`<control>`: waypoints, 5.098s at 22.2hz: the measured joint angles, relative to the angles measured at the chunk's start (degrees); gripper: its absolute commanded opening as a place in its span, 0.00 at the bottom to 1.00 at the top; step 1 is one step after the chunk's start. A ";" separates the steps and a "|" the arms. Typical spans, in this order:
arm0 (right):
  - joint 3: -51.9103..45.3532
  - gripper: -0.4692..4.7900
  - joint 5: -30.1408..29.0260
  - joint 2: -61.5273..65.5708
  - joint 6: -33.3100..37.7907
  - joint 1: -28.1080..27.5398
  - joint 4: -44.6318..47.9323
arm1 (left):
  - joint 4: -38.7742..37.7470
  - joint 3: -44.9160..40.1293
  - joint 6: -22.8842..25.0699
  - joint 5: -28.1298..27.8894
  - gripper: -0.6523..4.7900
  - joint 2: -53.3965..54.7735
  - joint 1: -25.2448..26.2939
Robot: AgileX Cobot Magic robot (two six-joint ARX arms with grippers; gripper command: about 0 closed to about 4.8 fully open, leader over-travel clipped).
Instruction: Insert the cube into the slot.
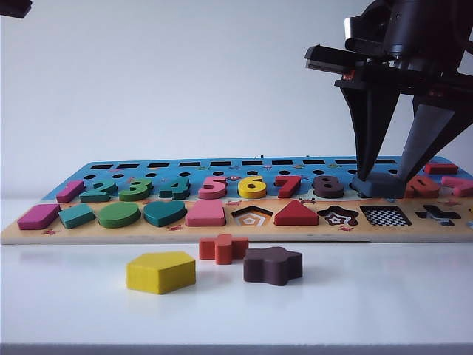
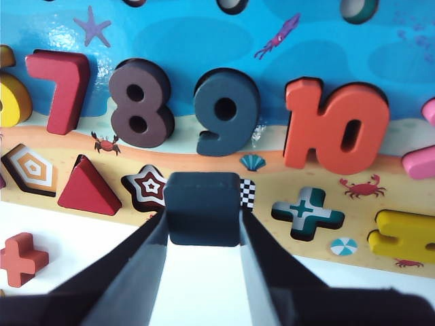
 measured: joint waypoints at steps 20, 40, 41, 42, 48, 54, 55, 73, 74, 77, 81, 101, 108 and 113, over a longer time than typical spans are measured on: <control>-0.57 0.19 0.22 1.33 0.02 -0.02 0.61 | 0.00 0.00 0.00 0.00 0.13 0.00 0.00; -2.67 0.18 0.15 1.33 0.66 0.00 1.68 | 0.02 0.00 0.00 0.00 0.13 0.00 0.00; -2.67 0.18 0.15 1.33 0.66 0.00 1.70 | 0.02 0.00 0.00 0.00 0.13 0.00 0.00; -2.67 0.18 0.15 1.33 0.66 0.00 1.70 | 0.02 0.00 0.00 0.00 0.13 0.00 0.00; -2.67 0.23 0.15 1.33 0.68 0.00 1.70 | 0.02 0.00 0.00 0.00 0.13 0.00 0.00; -2.67 0.33 0.15 1.33 0.68 0.00 1.77 | 0.02 0.00 0.00 0.00 0.13 0.00 -0.02; -2.67 0.35 0.15 1.33 0.66 0.00 1.77 | 0.02 0.00 0.00 0.00 0.13 0.00 -0.02; -2.69 0.58 -0.02 2.08 0.76 0.00 2.71 | 0.02 0.00 0.00 0.00 0.13 0.00 -0.02; -2.73 0.58 -0.02 2.19 0.94 0.00 2.71 | 0.00 0.00 0.00 0.00 0.13 0.00 -0.02; -2.80 0.57 -0.02 2.21 1.16 0.00 2.73 | 0.02 0.00 0.00 0.00 0.13 0.00 -0.02; -2.80 0.57 0.20 2.21 1.51 0.00 2.73 | 0.02 0.00 0.00 0.00 0.13 0.00 -0.02; -2.80 0.57 3.52 2.19 1.53 0.02 3.15 | 0.02 0.00 0.00 0.00 0.13 0.00 -0.02; -2.80 0.59 4.00 -4.31 0.98 -0.63 7.96 | 0.02 0.00 0.00 0.00 0.13 0.00 -0.02; -2.80 0.59 3.89 -11.28 -4.87 -1.44 7.26 | 0.02 0.00 0.00 0.00 0.13 0.00 -0.02</control>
